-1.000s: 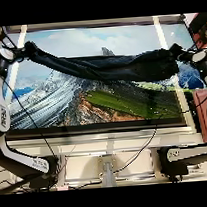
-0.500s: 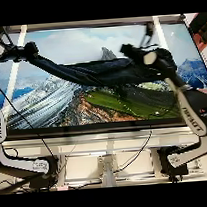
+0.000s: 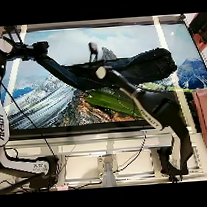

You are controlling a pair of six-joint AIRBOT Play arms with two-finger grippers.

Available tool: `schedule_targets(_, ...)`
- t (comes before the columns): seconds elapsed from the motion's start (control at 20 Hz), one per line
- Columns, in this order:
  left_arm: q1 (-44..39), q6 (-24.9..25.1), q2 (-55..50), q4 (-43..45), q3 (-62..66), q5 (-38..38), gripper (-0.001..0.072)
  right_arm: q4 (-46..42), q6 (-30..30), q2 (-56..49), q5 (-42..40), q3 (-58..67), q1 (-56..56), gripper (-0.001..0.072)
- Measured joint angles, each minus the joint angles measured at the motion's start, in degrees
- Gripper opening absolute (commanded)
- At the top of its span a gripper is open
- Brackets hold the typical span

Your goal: Fold the clothes and pants, and hang the long-sleeved shirts on hangers.

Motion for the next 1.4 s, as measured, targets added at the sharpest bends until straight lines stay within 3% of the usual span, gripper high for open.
schedule_targets(0.4,-7.56,2.12,-0.07,-3.41,-0.04,2.58,0.0039,-0.22,2.01,-6.14,7.08,4.7,3.98,0.004)
schedule_targets(1.0,-22.12,5.09,-13.46,-8.98,0.0,1.66,0.0042,-7.28,2.05,-1.62,22.99,5.09,-23.3,0.0041)
schedule_targets(1.05,-23.43,5.09,-14.95,-9.7,0.0,1.18,0.007,-7.23,2.03,-1.07,24.46,5.09,-25.24,0.0041)
schedule_targets(1.1,-24.65,5.09,-16.28,-10.29,0.0,0.76,0.0233,-7.19,1.92,-0.57,25.14,5.09,-26.91,0.0041)
schedule_targets(1.15,-25.81,5.11,-17.53,-10.78,0.0,0.11,0.0526,-7.21,1.42,-0.04,26.32,5.09,-28.57,0.0041)
schedule_targets(1.2,-26.71,5.09,-18.43,-11.23,0.0,-0.83,0.0683,-7.37,0.63,0.42,27.21,5.09,-29.94,0.0041)
schedule_targets(1.4,-27.89,5.11,-19.93,-11.85,0.02,-4.61,0.0682,-7.43,-3.39,2.6,31.82,5.09,-34.12,0.0041)
